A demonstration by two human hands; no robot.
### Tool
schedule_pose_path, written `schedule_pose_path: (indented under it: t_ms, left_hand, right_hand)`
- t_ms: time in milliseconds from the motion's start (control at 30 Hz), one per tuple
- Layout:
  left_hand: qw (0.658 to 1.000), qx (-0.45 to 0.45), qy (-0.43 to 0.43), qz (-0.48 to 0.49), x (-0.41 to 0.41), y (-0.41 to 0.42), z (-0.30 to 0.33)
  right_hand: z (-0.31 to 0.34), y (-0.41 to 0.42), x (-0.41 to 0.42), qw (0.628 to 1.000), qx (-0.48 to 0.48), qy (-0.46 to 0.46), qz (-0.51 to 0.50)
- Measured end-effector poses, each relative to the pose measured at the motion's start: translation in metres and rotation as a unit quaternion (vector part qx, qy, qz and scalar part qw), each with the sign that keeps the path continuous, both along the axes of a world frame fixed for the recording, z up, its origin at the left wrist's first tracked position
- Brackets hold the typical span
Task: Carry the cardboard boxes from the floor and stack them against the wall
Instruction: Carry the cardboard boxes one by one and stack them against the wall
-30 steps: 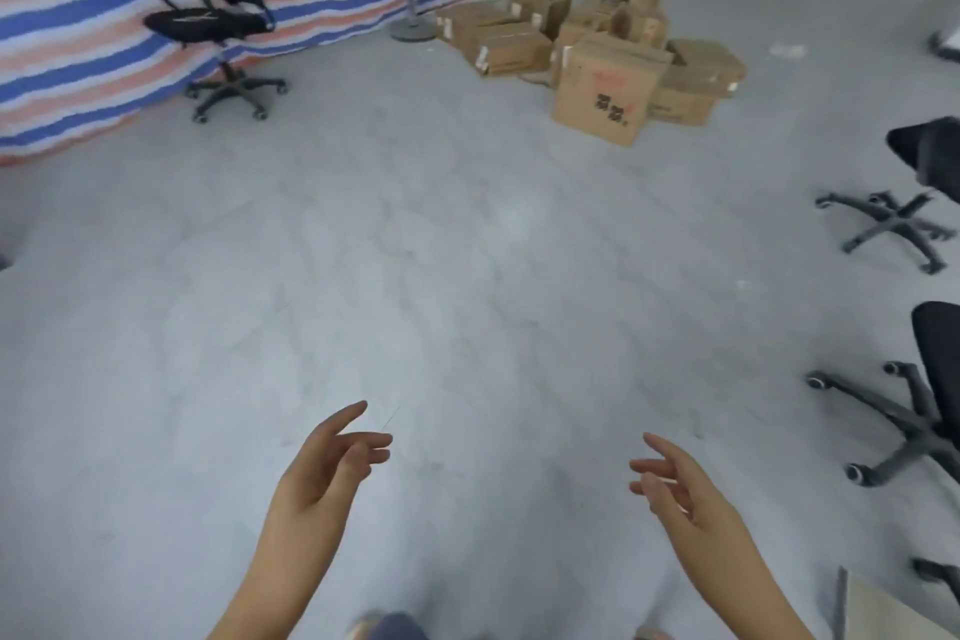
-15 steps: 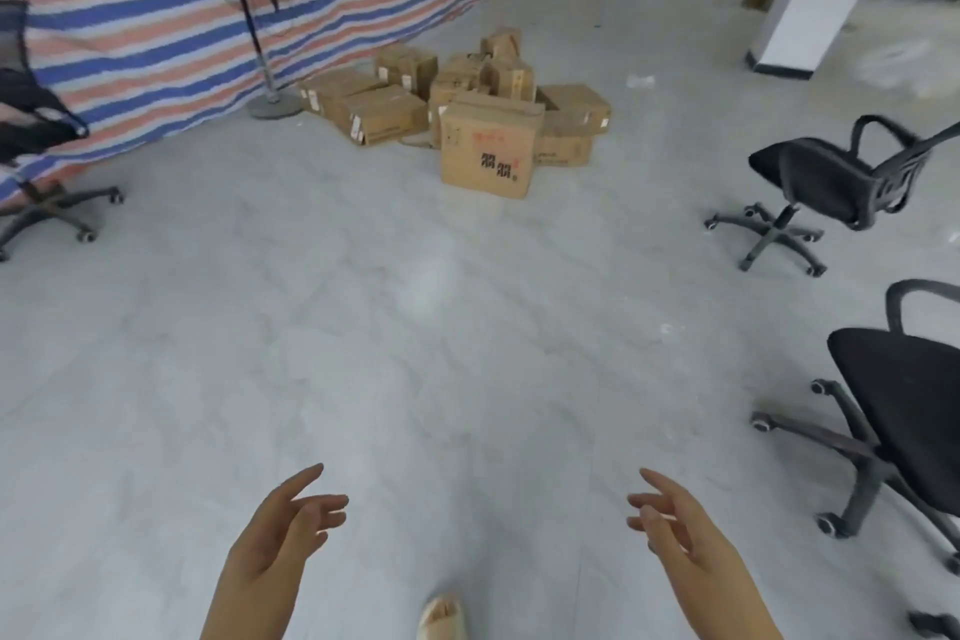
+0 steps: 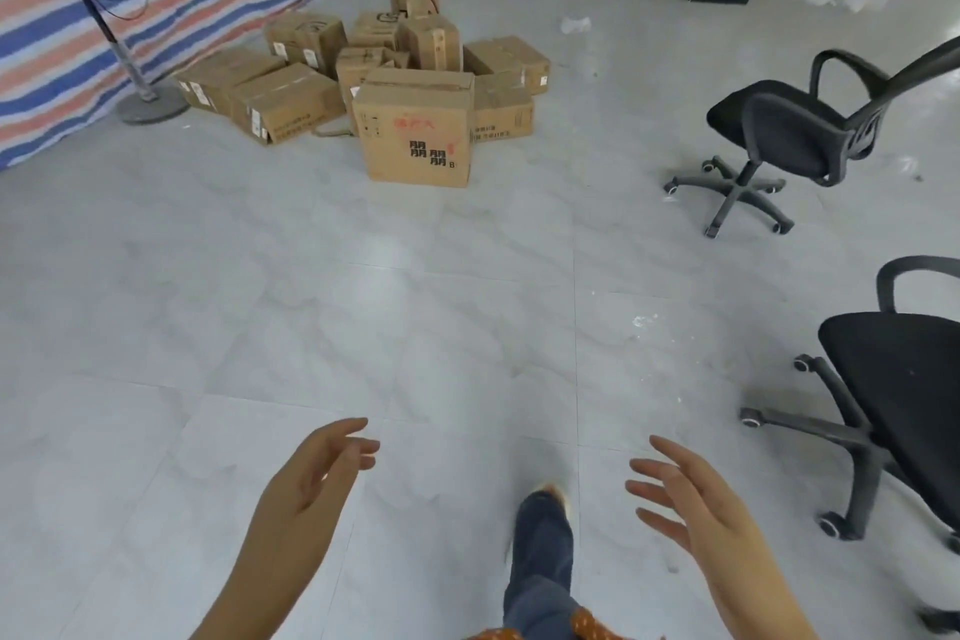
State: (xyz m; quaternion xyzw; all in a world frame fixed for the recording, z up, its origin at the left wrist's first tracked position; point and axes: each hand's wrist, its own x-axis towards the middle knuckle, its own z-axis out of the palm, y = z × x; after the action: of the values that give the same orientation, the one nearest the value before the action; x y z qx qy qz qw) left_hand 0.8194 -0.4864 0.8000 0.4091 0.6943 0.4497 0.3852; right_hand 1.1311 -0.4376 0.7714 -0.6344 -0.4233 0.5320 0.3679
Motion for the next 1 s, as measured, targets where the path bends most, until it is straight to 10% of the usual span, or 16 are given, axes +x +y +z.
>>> schedule_pose_path:
  t_ms: [567,1000]
  left_hand:
    - [0.992,0.035,-0.055,0.111,0.028,0.356,-0.007]
    - [0.997,0.079,-0.014,0.02,-0.038,0.711,0.01]
  right_hand:
    - [0.012,0.423,0.048,0.999,0.041,-0.005,0.019]
    - [0.013,0.705,-0.006,0.996,0.075,-0.038,-0.03]
